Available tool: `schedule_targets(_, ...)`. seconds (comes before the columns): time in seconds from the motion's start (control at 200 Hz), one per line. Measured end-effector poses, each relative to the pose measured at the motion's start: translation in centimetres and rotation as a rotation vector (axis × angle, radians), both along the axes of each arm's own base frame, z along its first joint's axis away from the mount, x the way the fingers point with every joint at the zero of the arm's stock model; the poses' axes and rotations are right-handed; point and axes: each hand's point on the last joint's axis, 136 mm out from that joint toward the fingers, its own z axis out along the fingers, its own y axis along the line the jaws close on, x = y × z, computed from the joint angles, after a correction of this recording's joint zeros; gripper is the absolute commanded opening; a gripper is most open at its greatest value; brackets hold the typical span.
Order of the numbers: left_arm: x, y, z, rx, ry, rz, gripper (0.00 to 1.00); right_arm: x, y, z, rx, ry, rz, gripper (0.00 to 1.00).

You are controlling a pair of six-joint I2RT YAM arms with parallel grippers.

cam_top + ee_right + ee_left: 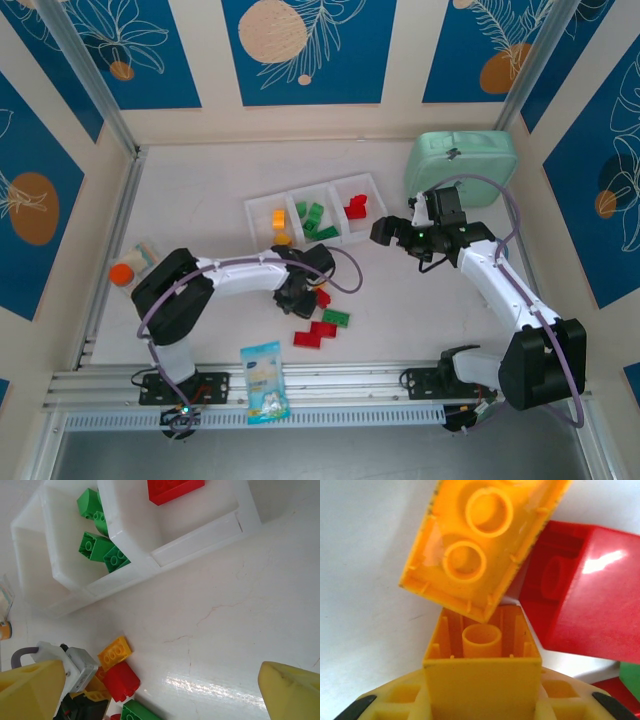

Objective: Sort the legos into containers by color
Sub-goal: Pick up the lego from the middle-left of the table, then place the lego in the container.

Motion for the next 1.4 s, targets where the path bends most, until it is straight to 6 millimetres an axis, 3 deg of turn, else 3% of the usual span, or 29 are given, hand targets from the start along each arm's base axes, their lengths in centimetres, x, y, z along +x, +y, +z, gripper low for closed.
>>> schedule_targets(0.14,0.3,1.6,1.6,-0.010,-0.066,0.032,0.12,0.1,-0.1,-0.1,0.002,-0.011,-0.013,0.99)
schedule_targets(0.315,2.5,2.6,7.0,-0.096,-0.231,0.105,0.06,-0.2,-0.3,0.1,0.009,-0.027,-0.028,0.99)
schedule_targets(0.56,8.8,7.7,10.3,-0.091,-0.316,0.338,0.04,0.1,-0.5,0.5,0.016,-0.045,-0.037,0.99)
schedule_targets(0.715,12.5,8.3,11.8,-0.100,-0.350,0.363,0.04,0.1,-0.9,0.1,0.013,-0.035,-0.047,0.99)
schedule_targets(0.935,17.0,7.3,11.3,-0.088,-0.346,0.351,0.04,0.2,-1.6,0.0,0.012,-0.036,-0.063,0.99)
schedule_targets(1.401,22.7,7.2,7.3,0.014,-0.323,0.399,0.06,0.2,-1.9,0.2,0.039,-0.040,-0.036,0.99)
